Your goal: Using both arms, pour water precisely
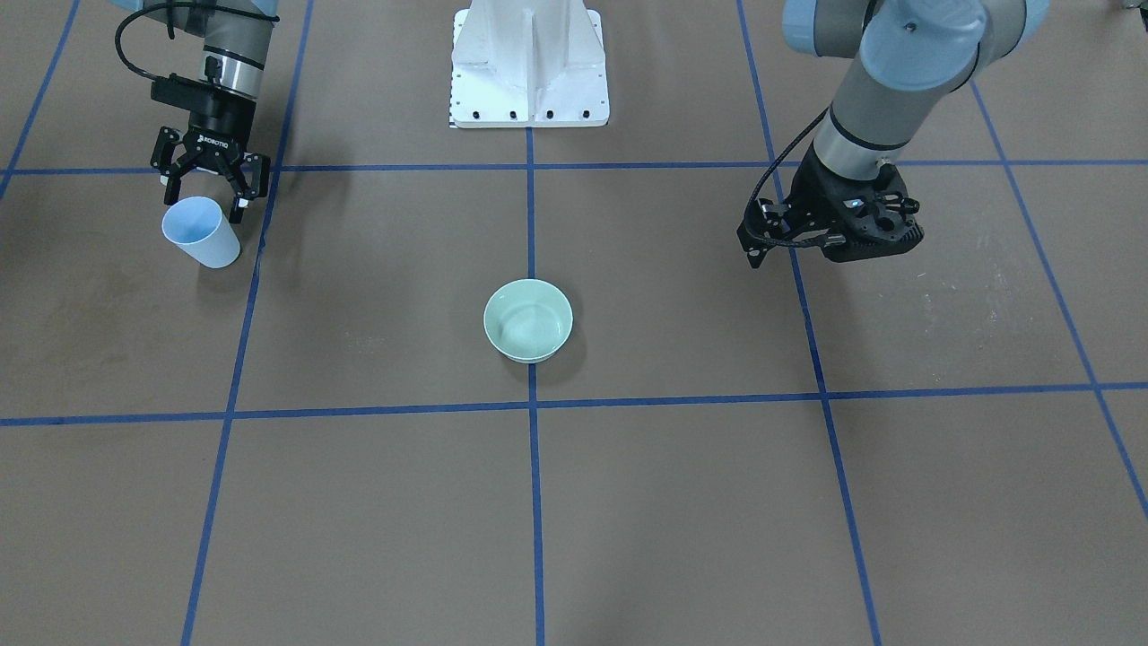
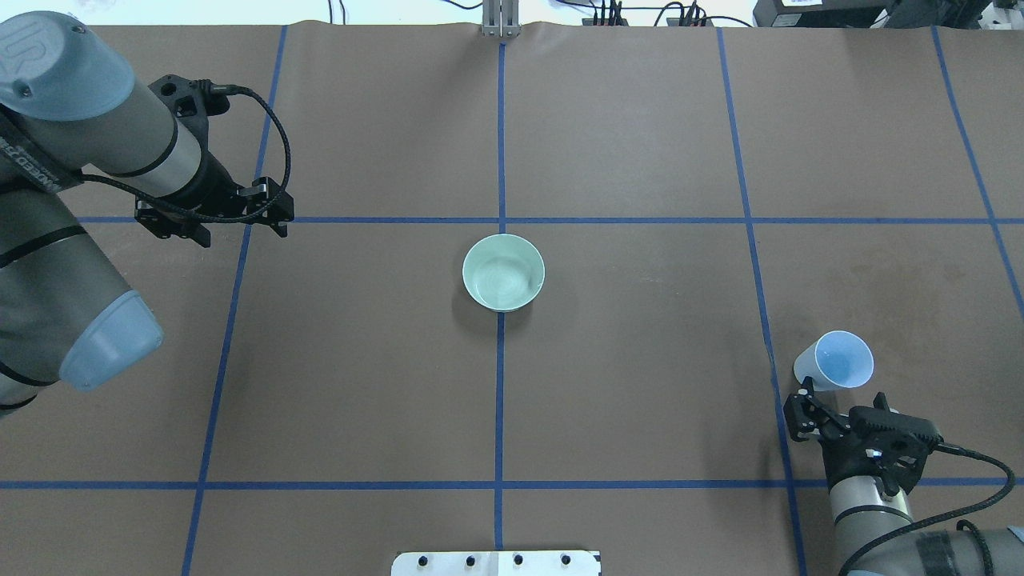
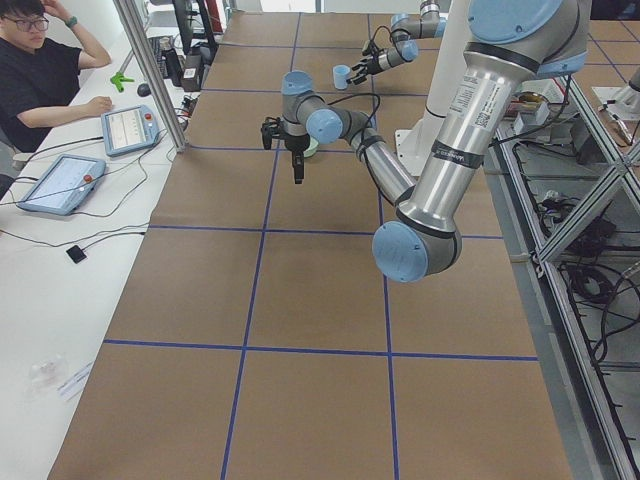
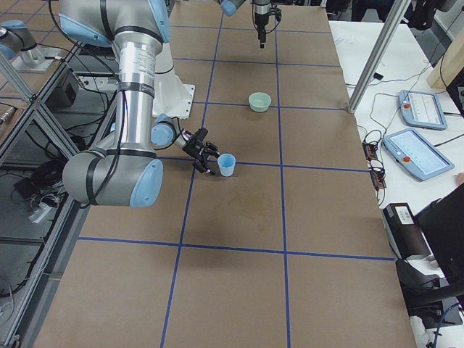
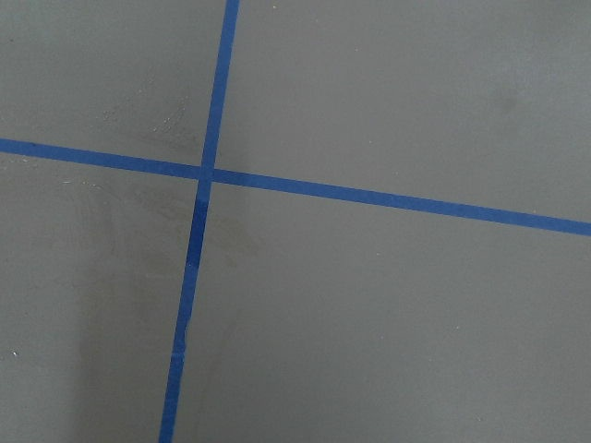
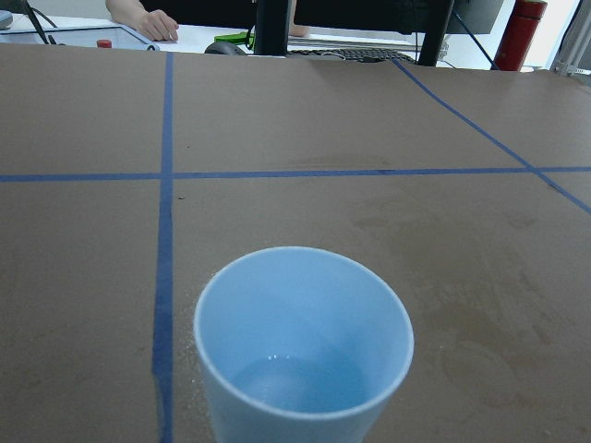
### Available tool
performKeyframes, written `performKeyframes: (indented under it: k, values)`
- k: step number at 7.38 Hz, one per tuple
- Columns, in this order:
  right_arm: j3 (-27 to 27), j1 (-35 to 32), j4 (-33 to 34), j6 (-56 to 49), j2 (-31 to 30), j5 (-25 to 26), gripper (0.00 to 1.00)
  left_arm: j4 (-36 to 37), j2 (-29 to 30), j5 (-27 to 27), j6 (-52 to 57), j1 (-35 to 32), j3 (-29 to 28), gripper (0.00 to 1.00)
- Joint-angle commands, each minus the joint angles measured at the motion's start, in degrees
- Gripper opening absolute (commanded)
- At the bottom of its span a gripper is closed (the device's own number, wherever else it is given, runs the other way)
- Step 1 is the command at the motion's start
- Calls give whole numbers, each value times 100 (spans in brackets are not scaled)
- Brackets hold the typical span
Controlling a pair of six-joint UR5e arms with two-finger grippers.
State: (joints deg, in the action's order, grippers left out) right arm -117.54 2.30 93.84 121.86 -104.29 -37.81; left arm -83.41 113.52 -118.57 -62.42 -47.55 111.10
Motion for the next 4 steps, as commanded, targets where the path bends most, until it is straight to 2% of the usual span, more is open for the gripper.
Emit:
performKeyframes:
  k: [1,4]
  values:
    - [161,-124,-15,-22,128,1,99,0,-5,1,-7,0,-53,100]
    - [170,-194,-15,-58,234,10,99,0,-5,1,-7,0,-88,100]
